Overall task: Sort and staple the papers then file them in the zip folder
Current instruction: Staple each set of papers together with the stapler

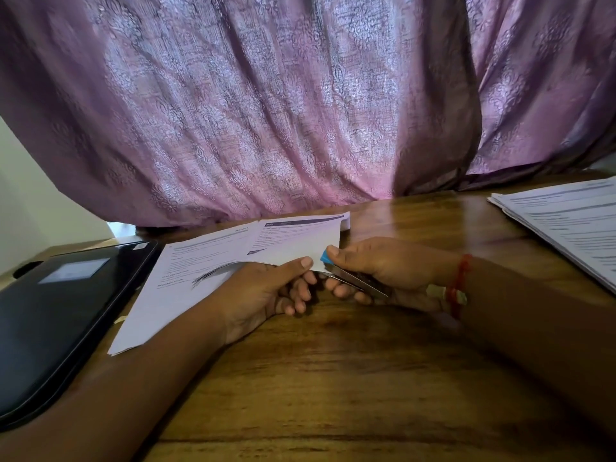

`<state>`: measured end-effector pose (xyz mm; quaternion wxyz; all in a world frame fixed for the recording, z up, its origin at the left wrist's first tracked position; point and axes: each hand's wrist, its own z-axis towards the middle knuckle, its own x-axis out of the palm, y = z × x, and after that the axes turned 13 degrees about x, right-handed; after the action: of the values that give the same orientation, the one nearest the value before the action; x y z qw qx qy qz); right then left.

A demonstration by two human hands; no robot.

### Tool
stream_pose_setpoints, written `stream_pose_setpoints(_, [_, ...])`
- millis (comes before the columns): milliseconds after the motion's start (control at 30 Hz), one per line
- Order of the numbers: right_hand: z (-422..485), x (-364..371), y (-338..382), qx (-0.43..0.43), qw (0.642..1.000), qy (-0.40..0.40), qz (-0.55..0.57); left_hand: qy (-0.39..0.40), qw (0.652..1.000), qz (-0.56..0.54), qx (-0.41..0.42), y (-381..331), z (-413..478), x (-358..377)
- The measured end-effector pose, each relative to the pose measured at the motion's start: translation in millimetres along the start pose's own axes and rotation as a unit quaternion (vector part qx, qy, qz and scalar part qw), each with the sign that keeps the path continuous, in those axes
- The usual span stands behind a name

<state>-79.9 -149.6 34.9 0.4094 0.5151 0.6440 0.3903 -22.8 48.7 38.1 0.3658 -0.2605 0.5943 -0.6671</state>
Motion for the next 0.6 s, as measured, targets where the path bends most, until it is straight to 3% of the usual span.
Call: stream_pose_setpoints(600, [5.6, 5.2, 0.2, -0.039, 0.998, -0.032, -0.023, 0.001, 1.0, -0.008, -0.011, -0.6, -0.1, -1.5])
